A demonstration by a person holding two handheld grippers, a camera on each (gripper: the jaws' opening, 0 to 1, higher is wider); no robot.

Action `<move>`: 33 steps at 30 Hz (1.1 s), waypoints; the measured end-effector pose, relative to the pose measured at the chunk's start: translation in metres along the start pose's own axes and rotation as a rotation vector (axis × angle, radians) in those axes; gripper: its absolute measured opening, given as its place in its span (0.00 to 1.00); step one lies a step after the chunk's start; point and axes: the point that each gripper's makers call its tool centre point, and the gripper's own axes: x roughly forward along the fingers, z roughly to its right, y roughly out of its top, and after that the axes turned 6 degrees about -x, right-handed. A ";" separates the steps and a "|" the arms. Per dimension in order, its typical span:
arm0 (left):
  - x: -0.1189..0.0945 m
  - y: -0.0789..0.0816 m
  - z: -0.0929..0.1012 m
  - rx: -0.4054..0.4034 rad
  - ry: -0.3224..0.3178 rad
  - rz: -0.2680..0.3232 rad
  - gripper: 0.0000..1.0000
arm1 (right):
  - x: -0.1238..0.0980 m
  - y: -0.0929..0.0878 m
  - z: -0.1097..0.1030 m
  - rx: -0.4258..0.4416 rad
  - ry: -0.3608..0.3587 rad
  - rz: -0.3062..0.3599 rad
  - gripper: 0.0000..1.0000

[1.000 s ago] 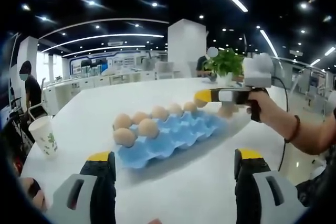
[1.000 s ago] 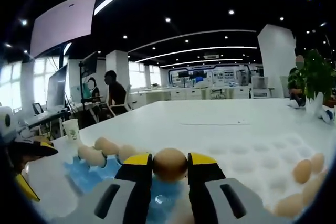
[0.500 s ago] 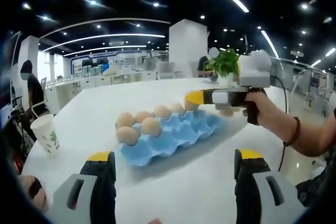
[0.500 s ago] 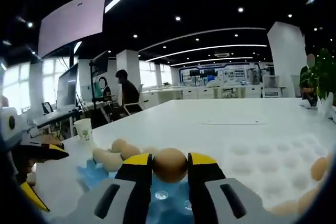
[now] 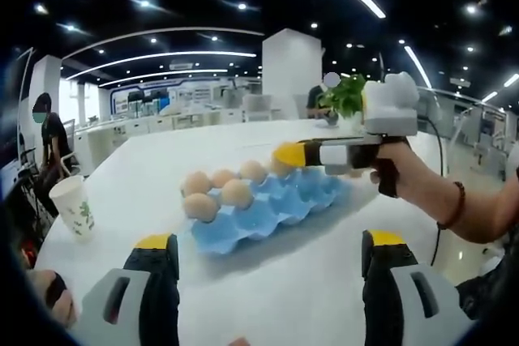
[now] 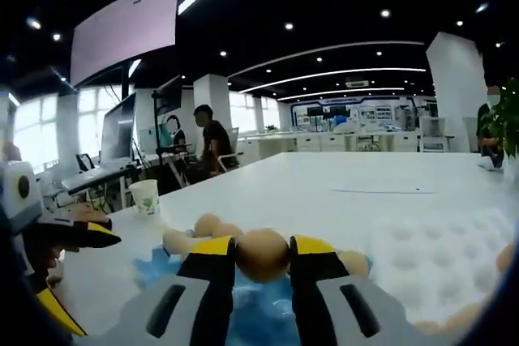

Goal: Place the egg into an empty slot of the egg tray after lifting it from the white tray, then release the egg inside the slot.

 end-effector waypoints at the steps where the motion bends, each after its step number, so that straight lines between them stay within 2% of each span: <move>1: 0.000 0.000 0.000 0.000 0.000 0.000 0.96 | 0.001 0.000 -0.001 -0.003 0.004 -0.001 0.27; 14: 0.000 -0.002 -0.003 0.000 0.004 -0.007 0.95 | 0.012 -0.013 -0.016 -0.029 0.052 -0.040 0.27; 33: -0.001 -0.003 -0.006 0.006 0.010 -0.014 0.95 | 0.017 -0.031 -0.025 -0.032 0.077 -0.080 0.28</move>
